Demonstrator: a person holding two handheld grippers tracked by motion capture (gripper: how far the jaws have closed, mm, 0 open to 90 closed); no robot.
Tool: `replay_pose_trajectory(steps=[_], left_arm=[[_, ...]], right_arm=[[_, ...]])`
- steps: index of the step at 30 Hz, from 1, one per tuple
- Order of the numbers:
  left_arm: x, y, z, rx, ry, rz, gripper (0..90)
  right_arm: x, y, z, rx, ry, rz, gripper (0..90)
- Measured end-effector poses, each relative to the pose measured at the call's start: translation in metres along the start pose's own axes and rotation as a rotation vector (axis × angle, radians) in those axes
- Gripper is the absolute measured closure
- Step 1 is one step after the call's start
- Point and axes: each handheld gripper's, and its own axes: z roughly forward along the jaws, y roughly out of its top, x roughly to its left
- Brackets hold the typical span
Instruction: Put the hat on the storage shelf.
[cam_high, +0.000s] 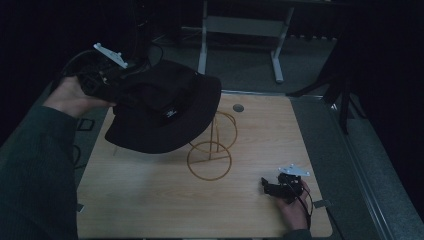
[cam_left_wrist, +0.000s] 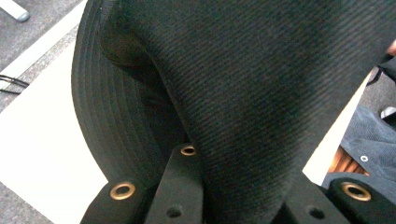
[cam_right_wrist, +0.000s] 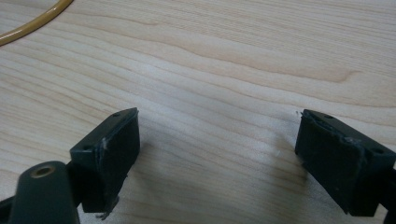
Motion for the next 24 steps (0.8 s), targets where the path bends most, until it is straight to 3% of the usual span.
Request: replay_pose_trajectory(steps=[24], left_arm=[[-0.021, 0.047, 0.020, 0.043, -0.021, 0.060, 88.0]], right_arm=[[0.000, 0.000, 0.000, 0.000, 0.000, 0.000, 13.8]])
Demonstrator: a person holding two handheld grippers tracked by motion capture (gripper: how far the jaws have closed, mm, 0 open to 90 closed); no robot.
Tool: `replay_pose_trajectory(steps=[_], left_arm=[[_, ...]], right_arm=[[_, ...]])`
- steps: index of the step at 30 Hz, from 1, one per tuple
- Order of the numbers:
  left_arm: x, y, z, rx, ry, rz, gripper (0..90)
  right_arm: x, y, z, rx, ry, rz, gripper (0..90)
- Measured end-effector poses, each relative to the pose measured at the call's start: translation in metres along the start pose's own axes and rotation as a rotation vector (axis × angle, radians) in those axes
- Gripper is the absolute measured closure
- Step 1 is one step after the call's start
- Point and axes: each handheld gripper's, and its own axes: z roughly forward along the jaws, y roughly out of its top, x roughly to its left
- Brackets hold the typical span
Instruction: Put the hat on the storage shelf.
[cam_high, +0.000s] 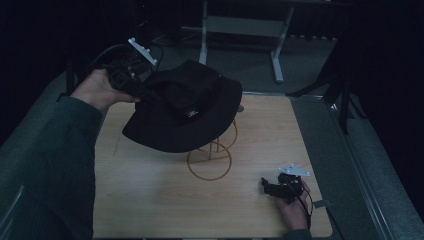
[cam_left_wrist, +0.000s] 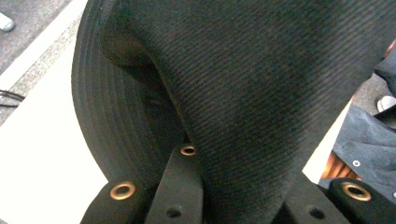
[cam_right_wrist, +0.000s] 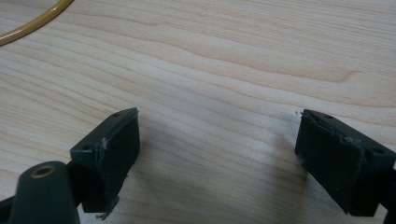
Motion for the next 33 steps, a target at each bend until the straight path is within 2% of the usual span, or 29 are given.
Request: replay_pose_trajectory(steps=[12, 21, 33], left_arm=[[-0.006, 0.017, 0.009, 0.021, 0.001, 0.015, 88.0], [-0.016, 0.039, 0.019, 0.064, 0.004, 0.043, 87.9], [-0.025, 0.057, 0.031, 0.082, 0.001, 0.059, 87.9]], right_arm=[[0.000, 0.000, 0.000, 0.000, 0.000, 0.000, 13.7], [0.000, 0.000, 0.000, -0.001, 0.000, 0.001, 13.7], [0.000, 0.000, 0.000, -0.004, 0.002, -0.002, 13.7]])
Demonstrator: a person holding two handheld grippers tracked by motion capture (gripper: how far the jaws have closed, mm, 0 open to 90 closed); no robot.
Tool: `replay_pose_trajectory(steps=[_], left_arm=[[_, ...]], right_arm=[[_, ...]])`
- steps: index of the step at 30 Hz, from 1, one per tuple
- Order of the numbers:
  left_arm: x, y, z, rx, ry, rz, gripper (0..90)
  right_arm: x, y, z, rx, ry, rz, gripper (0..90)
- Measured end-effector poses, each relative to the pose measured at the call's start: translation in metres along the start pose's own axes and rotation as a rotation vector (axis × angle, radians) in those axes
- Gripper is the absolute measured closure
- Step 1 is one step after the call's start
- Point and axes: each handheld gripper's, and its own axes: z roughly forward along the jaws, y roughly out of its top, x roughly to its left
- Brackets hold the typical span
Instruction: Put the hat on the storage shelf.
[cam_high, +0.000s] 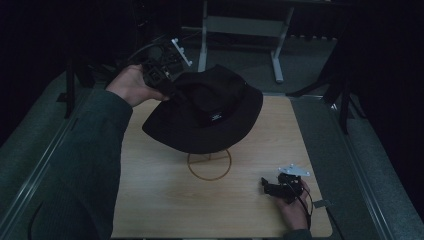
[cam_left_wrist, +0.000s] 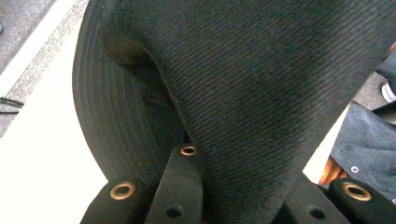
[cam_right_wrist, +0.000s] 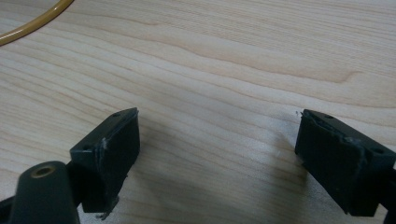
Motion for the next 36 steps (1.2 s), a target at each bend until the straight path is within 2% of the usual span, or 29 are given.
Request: replay_pose_trajectory(steps=[8, 17, 23, 32, 36], left_arm=[[-0.005, 0.011, 0.005, 0.023, -0.003, 0.006, 87.8], [-0.009, 0.022, 0.014, 0.079, 0.007, 0.019, 87.7], [-0.013, 0.030, 0.029, 0.126, 0.006, 0.028, 87.5], [-0.016, 0.033, 0.042, 0.159, 0.015, 0.033, 86.7], [-0.017, 0.034, 0.046, 0.164, 0.022, 0.038, 83.6]], right_arm=[[0.000, 0.000, 0.000, 0.003, 0.000, -0.001, 13.8], [0.000, 0.000, 0.000, 0.002, 0.000, 0.000, 13.7], [0.000, 0.000, 0.000, 0.000, 0.000, -0.002, 13.7], [0.000, 0.000, 0.000, 0.000, 0.001, -0.004, 13.7], [0.000, 0.000, 0.000, 0.000, 0.001, -0.005, 13.7]])
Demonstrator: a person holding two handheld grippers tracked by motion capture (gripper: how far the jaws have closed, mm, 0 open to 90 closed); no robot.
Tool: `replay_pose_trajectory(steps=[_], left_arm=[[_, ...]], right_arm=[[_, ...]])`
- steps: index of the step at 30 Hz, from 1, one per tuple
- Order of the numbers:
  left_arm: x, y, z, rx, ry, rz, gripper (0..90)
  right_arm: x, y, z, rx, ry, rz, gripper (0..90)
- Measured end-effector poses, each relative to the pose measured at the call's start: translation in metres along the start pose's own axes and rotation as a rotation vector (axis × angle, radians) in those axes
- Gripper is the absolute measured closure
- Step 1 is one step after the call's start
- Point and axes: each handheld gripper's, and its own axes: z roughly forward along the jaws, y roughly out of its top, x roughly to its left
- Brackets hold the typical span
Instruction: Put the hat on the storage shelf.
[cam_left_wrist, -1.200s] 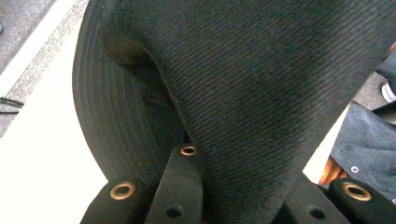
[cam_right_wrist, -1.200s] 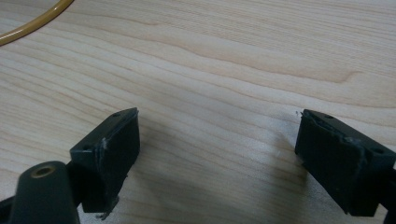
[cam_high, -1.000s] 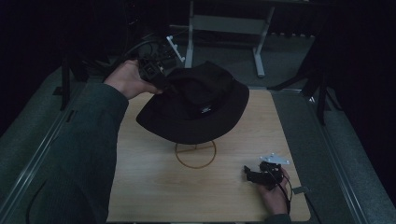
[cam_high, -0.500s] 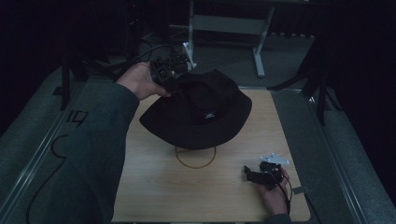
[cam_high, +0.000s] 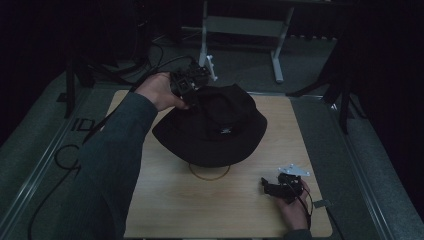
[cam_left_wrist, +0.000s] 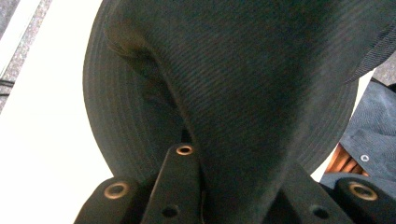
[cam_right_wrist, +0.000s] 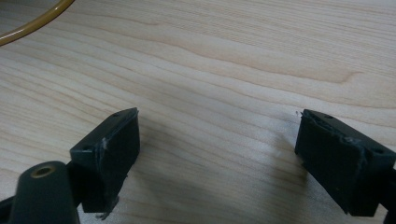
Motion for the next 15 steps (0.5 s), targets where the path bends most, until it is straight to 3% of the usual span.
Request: replay_pose_trajectory(steps=[8, 15], left_arm=[[0.001, 0.001, 0.008, 0.013, -0.015, -0.006, 72.0], [0.005, -0.011, 0.009, 0.030, -0.029, -0.007, 82.4]], right_arm=[[0.000, 0.000, 0.000, 0.000, 0.000, 0.000, 13.7], [0.000, 0.000, 0.000, 0.000, 0.001, 0.000, 13.8]])
